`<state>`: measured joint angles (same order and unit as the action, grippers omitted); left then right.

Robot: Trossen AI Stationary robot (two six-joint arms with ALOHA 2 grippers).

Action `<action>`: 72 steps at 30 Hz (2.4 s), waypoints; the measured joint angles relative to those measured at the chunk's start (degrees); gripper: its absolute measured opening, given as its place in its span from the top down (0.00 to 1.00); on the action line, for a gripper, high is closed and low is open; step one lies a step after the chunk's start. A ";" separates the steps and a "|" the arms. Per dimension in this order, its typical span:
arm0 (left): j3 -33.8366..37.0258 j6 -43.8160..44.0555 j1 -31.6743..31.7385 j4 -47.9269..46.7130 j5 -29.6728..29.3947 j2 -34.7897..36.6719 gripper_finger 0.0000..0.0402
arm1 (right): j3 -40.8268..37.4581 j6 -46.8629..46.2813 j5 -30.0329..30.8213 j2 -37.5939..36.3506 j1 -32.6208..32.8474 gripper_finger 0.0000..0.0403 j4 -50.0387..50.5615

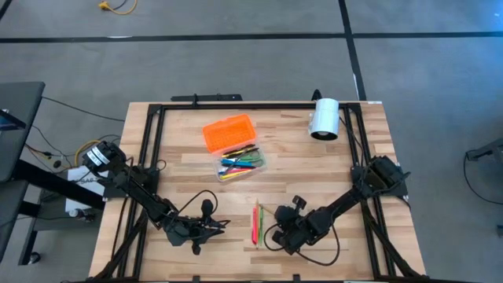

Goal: Pick & place school supplies into a supply box
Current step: Put the yellow pencil into the supply box

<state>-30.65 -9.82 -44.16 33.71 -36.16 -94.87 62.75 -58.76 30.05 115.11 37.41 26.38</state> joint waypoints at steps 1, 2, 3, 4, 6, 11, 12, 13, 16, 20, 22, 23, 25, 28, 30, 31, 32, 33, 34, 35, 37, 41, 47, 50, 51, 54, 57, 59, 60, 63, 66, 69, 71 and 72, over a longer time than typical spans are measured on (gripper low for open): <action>0.00 0.00 0.00 0.00 0.00 0.00 0.85 | 0.13 0.42 -0.03 0.02 0.00 0.91 0.10; 0.00 0.00 0.00 0.00 0.00 0.02 0.85 | 0.21 0.80 0.01 0.04 0.02 0.93 0.17; 0.00 0.00 0.00 0.00 0.02 0.02 0.85 | 0.30 1.00 0.04 0.04 0.02 0.95 0.23; 0.00 0.00 0.00 -0.01 0.01 0.02 0.85 | 0.32 1.12 0.04 0.04 0.02 0.97 0.26; 0.00 0.00 0.00 0.00 0.00 0.02 0.85 | 0.35 1.13 0.04 0.04 0.02 0.98 0.34; 0.00 -0.02 0.00 0.00 0.00 0.02 0.85 | 0.35 1.00 0.04 0.04 0.00 0.95 0.34; 0.00 -0.01 0.00 0.00 0.00 0.00 0.85 | 0.34 0.98 0.04 0.04 0.00 0.95 0.36; 0.00 -0.02 0.00 0.00 0.00 0.00 0.85 | 0.34 0.97 0.04 0.04 0.00 0.95 0.34; 0.00 -0.02 0.00 -0.02 0.00 0.02 0.85 | 0.34 1.54 0.04 0.04 0.00 0.97 0.34; 0.00 -0.02 0.00 0.00 0.00 0.02 0.85 | 0.36 2.25 -0.16 -0.02 0.00 0.99 0.32; 0.00 -0.02 0.00 0.00 0.00 0.02 0.85 | 0.34 2.32 -1.42 -0.58 -0.11 0.98 0.66; 0.00 -0.02 0.00 0.00 0.00 0.01 0.85 | 0.34 2.32 -2.42 -0.88 -0.48 0.97 0.94; 0.00 -0.02 0.00 0.00 0.00 0.00 0.85 | 0.30 2.41 -5.51 -2.13 -1.32 0.95 1.63; 0.00 -0.16 0.00 -0.01 0.00 0.02 0.85 | 0.22 3.70 -9.50 -3.57 -2.57 0.91 2.20; 0.00 -0.22 -0.02 -0.01 0.00 0.02 0.85 | 0.14 5.01 -11.68 -4.16 -3.43 0.89 2.29; 0.00 -0.22 -0.01 -0.02 0.00 0.02 0.85 | 0.19 5.74 -12.66 -4.22 -3.95 0.88 2.31; 0.00 -0.25 -0.01 -0.02 0.00 0.02 0.85 | 0.21 6.32 -13.85 -4.30 -4.50 0.88 2.31; 0.00 -0.31 -0.01 -0.01 0.01 0.02 0.85 | 0.21 6.74 -15.32 -4.31 -5.08 0.88 2.39; 0.00 -0.31 -0.02 -0.02 0.00 0.02 0.85 | 0.27 6.83 -16.99 -4.32 -5.69 0.88 2.53; 0.00 -0.31 0.00 -0.09 0.00 0.02 0.85 | 0.29 6.91 -18.38 -4.35 -6.31 0.88 2.69; 0.00 -0.31 -0.01 -0.16 0.00 0.01 0.85 | 0.39 6.95 -20.50 -4.40 -7.30 0.89 3.11; 0.00 -0.31 -0.02 -0.27 0.00 0.02 0.85 | 0.45 9.02 -21.68 -4.46 -8.27 0.93 3.58; 0.00 -0.28 0.00 -0.33 0.00 0.02 0.85 | 0.47 11.32 -22.76 -4.57 -8.74 0.99 3.67; 0.00 -0.28 0.00 -0.35 0.00 0.02 0.85 | 0.47 12.13 -22.65 -4.57 -8.66 0.99 3.67; 0.00 -0.28 0.00 -0.34 0.00 0.02 0.85 | 0.47 12.25 -22.59 -4.57 -8.66 0.99 3.68; 0.00 -0.28 0.00 -0.33 0.00 0.02 0.85 | 0.47 12.28 -21.59 -4.57 -8.60 0.99 3.71; 0.00 -0.28 0.00 -0.35 0.00 0.02 0.85 | 0.47 12.28 -20.15 -4.55 -8.52 0.99 3.75; 0.00 -0.28 0.00 -0.35 0.00 0.02 0.85 | 0.47 12.28 -19.52 -4.51 -8.52 0.99 3.75; 0.00 -0.28 0.00 -0.35 0.00 0.02 0.85 | 0.47 12.28 -19.13 -4.50 -8.49 0.99 3.76; 0.00 -0.28 0.00 -0.35 0.00 0.02 0.85 | 0.47 12.26 -18.45 -4.48 -8.46 1.00 3.78; 0.00 -0.28 0.00 -0.35 0.00 0.02 0.85 | 0.47 12.24 -17.13 -4.42 -8.46 1.00 3.80; 0.00 -0.28 0.00 -0.35 -0.02 0.02 0.85 | 0.47 12.24 -16.81 -4.42 -8.47 1.00 3.82; 0.00 -0.28 0.00 -0.35 -0.02 0.02 0.85 | 0.47 12.19 -16.28 -4.39 -8.46 1.00 3.83; 0.00 -0.28 0.00 -0.35 -0.01 0.02 0.85 | 0.45 12.19 -16.01 -4.39 -8.46 1.00 3.84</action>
<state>-30.65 -10.11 -44.16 33.36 -36.17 -94.85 63.20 -46.57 14.04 110.72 28.95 30.22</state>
